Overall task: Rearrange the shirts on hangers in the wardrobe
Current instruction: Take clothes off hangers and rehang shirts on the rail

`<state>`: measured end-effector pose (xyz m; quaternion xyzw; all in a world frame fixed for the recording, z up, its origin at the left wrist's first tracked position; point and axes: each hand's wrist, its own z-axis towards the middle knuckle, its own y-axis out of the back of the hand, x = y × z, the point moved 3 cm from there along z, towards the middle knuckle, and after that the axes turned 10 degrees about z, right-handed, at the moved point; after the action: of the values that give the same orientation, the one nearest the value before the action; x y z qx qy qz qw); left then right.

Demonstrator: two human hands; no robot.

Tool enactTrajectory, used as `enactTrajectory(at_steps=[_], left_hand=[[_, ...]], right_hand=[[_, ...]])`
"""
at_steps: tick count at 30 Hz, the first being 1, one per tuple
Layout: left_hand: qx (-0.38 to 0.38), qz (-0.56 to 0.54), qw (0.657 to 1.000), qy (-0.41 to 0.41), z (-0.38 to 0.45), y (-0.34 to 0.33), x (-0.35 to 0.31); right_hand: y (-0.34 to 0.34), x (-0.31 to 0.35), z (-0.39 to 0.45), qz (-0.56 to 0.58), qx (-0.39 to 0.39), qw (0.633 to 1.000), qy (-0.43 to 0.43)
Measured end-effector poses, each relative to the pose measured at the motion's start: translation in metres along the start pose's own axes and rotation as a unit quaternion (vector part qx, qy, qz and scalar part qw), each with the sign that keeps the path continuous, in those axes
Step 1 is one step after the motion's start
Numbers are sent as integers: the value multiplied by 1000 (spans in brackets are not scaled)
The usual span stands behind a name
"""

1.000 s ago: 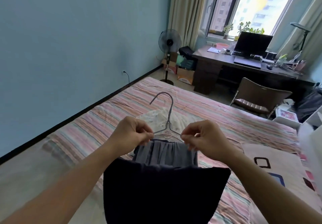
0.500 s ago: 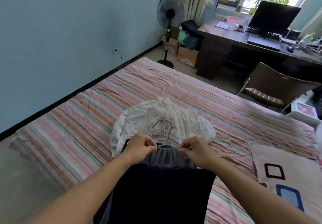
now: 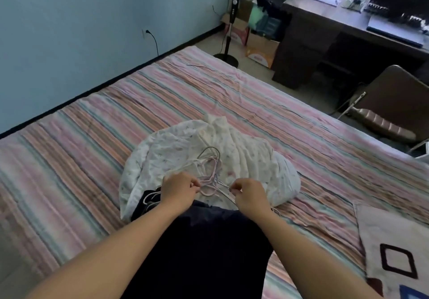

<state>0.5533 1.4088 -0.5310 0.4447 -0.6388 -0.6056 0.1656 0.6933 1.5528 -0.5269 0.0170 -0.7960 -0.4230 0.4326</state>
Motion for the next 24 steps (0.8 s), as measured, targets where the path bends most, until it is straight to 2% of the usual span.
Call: enactTrajectory(at_steps=[3, 5, 7, 9, 11, 14, 17, 22, 24], left_hand=[[-23, 160, 987, -20, 17, -35, 3], [19, 229, 973, -8, 19, -68, 11], [72, 222, 972, 8, 16, -97, 22], [82, 202, 976, 5, 14, -123, 36], [68, 179, 981, -28, 12, -135, 43], [96, 132, 981, -100, 16, -149, 52], [138, 136, 970, -144, 22, -158, 58], [171, 214, 947, -169, 30, -154, 52], [179, 189, 950, -171, 31, -144, 47]], right_hand=[[-22, -20, 32, 25, -11, 999, -21], [-35, -35, 51, 30, -17, 999, -37], [-48, -48, 68, 31, -13, 998, -48], [-62, -59, 82, 16, -9, 999, -51], [-68, -66, 89, 5, -18, 998, -55], [-79, -77, 95, -21, -14, 998, -49], [-85, -85, 95, -19, -11, 999, -44], [-88, -85, 92, 5, 25, 998, -53], [-85, -81, 90, -5, 39, 998, -53]])
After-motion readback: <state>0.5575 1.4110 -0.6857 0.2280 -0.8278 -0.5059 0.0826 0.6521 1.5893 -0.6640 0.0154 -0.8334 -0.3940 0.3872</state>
